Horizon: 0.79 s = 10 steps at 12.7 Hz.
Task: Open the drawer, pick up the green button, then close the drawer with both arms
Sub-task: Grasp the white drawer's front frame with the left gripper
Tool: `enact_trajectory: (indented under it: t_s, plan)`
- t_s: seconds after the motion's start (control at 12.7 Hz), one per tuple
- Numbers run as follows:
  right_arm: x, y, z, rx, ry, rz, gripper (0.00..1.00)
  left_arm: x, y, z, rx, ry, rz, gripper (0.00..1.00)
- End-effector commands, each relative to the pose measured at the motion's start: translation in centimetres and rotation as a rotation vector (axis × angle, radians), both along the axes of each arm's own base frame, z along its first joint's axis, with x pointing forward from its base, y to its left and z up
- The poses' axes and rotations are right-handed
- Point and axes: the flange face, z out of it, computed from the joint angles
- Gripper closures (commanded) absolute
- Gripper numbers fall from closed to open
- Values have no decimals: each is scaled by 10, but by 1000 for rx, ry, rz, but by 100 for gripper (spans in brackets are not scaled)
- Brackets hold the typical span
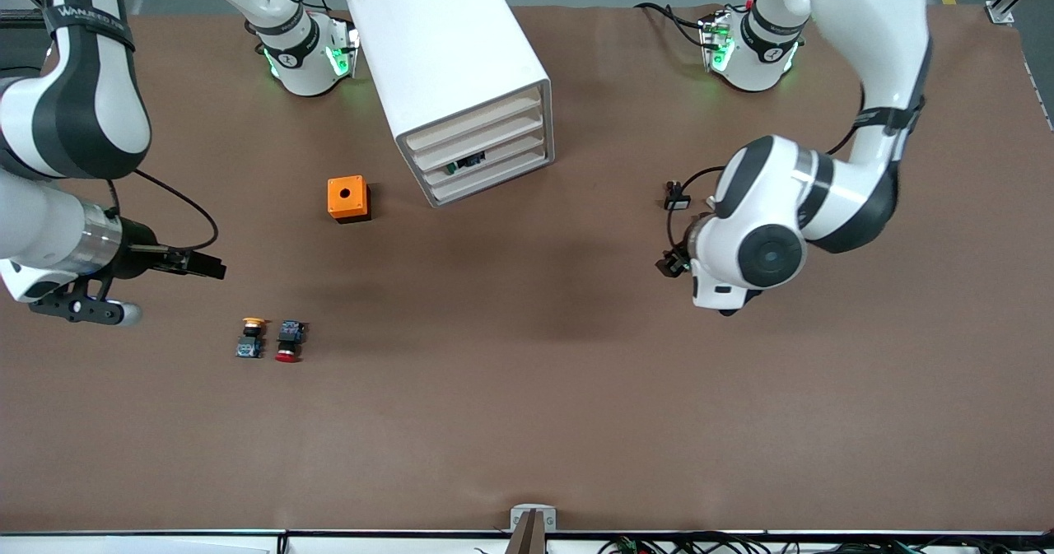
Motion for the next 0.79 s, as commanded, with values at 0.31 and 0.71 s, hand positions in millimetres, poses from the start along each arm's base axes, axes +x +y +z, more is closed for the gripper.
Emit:
enact_trajectory:
  t_s: [0.31, 0.71]
  plan:
    - [-1, 43, -35, 2, 130, -164, 0, -19, -67, -52, 102, 146, 364, 0]
    - [-2, 58, -60, -15, 198, -215, 0, -32, -89, -79, 135, 293, 579, 0]
